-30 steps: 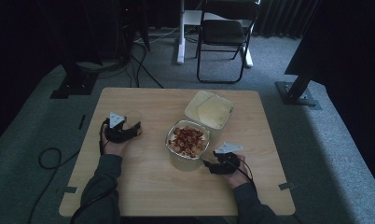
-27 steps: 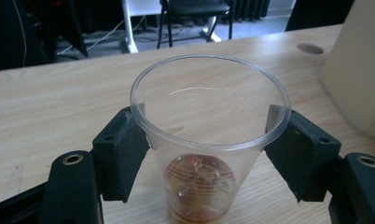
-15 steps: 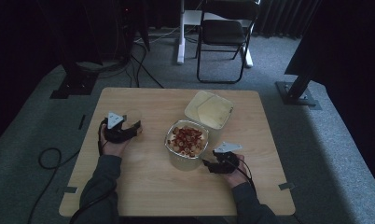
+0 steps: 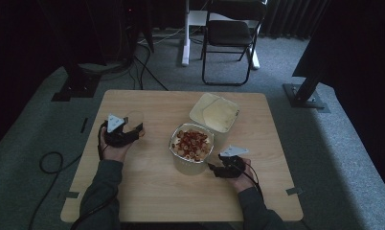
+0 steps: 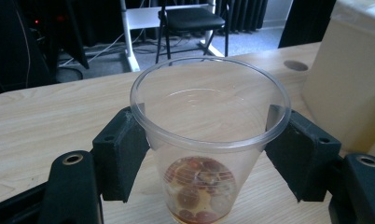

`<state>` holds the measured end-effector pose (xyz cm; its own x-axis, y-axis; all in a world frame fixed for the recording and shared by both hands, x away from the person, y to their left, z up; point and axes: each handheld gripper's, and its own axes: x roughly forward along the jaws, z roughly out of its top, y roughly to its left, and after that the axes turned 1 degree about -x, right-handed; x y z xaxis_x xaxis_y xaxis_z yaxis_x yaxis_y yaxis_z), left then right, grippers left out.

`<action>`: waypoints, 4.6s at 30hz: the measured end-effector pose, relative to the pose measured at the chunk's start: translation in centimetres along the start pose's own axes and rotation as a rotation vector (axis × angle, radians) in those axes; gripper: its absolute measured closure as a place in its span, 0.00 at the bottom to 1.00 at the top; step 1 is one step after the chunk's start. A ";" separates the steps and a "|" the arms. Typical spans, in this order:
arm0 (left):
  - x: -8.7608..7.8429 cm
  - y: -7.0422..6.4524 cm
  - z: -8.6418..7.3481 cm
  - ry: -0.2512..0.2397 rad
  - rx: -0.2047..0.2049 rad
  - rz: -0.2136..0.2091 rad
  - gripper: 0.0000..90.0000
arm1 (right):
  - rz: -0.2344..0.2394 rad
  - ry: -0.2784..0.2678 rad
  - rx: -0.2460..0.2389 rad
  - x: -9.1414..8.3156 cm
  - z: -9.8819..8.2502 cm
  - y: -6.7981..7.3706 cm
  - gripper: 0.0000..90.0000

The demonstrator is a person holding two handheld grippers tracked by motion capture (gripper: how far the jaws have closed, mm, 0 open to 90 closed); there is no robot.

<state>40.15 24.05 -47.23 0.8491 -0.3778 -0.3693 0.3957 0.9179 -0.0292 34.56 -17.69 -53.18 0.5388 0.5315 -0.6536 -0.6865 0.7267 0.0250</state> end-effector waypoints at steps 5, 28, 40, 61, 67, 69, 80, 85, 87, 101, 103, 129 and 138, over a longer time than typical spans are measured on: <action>-0.4 -0.5 0.6 -0.002 0.013 -0.016 0.34 | 0.000 0.003 -0.001 0.0 0.0 0.0 0.41; -1.0 -1.2 2.3 0.007 0.031 -0.059 0.34 | 0.003 0.002 0.015 1.2 0.8 0.0 0.44; -1.1 -2.1 4.2 0.010 0.051 -0.059 0.34 | 0.014 -0.007 0.022 2.1 1.4 0.3 0.44; -1.6 -3.4 6.5 0.019 0.117 -0.057 0.34 | -0.064 0.035 0.031 -1.5 -1.4 -2.3 0.41; -1.4 -3.9 6.5 0.033 0.149 -0.047 0.34 | -0.079 0.047 0.035 -1.5 -1.8 -2.6 0.40; -1.3 -4.0 6.6 0.039 0.168 -0.039 0.34 | -0.084 0.057 0.020 -1.4 -1.8 -2.5 0.40; -1.4 -5.5 7.4 0.084 0.363 0.026 0.36 | -0.095 0.077 0.002 -1.0 -2.2 -2.5 0.39; -1.4 -6.6 7.8 0.104 0.470 0.068 0.36 | -0.092 0.073 0.013 -1.0 -2.2 -2.5 0.39; -1.4 -7.1 7.9 0.109 0.511 0.088 0.36 | -0.092 0.073 0.014 -1.0 -2.2 -2.5 0.39; -1.9 -10.5 7.6 0.102 0.818 0.192 0.37 | -0.089 0.069 0.016 -1.0 -2.3 -2.5 0.39; -1.9 -10.9 7.6 0.096 0.845 0.198 0.37 | -0.089 0.068 0.015 -1.0 -2.3 -2.5 0.39; -1.3 -14.7 7.6 0.126 1.239 0.242 0.38 | -0.081 0.062 0.020 -1.0 -2.3 -2.6 0.39; -1.1 -16.0 7.6 0.174 1.463 0.303 0.38 | -0.079 0.061 0.018 -0.9 -2.3 -2.6 0.39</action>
<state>35.51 8.92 -39.30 0.9510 -0.0861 -0.2970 0.2971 -0.0119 0.9548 34.66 -21.06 -54.40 0.5597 0.4449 -0.6992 -0.6338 0.7734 -0.0152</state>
